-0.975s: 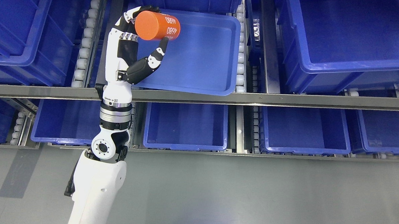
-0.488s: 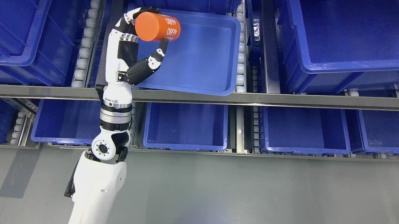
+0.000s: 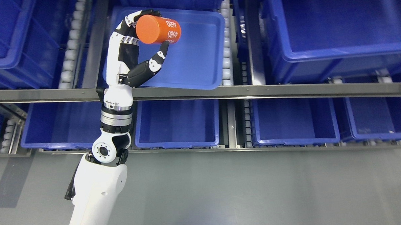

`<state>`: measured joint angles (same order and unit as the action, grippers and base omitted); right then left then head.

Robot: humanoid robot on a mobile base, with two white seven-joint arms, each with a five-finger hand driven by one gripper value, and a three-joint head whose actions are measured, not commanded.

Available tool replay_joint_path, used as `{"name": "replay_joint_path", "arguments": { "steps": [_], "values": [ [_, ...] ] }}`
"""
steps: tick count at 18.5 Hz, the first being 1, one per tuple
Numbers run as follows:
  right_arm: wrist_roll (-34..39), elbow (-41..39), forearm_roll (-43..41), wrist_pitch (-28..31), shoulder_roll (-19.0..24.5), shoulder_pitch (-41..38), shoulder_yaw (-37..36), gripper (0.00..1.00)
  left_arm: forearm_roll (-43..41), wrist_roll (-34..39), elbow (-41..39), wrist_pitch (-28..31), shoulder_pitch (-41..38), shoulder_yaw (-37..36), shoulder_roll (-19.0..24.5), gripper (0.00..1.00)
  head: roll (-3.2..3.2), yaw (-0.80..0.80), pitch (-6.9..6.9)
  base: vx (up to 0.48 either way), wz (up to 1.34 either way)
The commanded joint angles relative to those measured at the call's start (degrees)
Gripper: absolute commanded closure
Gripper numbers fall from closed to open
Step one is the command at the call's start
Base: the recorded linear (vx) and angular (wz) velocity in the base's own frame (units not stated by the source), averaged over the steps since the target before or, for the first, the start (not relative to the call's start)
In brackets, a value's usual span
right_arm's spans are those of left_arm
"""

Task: Grab orange capacitor from left shelf to right desk
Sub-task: 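Hold the capacitor in the left hand while turning toward the steel table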

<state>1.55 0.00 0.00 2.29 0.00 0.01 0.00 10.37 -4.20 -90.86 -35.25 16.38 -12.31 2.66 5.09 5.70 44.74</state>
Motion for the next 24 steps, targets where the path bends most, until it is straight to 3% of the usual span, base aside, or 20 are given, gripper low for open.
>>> {"name": "replay_joint_path", "arguments": {
  "steps": [1,14,24],
  "values": [
    [0.3,-1.9,0.3,0.1,-1.0,0.1,-0.6,0.0,0.0,0.0,-0.4,0.0,-0.2,0.2,0.1,0.98,0.0,0.0,0.0,-0.102,-0.38],
    [0.3,-1.9,0.3,0.1,-1.0,0.1,-0.6,0.0,0.0,0.0,-1.1,0.2,-0.8,-0.2,-0.5,0.98,0.0,0.0,0.02,-0.132,-1.07],
    [0.3,-1.9,0.3,0.1,-1.0,0.1,-0.6,0.0,0.0,0.0,-0.9,0.6,-1.0,-0.7,-1.0,0.98,0.0,0.0,0.02,0.093,-0.56]
  ]
}}
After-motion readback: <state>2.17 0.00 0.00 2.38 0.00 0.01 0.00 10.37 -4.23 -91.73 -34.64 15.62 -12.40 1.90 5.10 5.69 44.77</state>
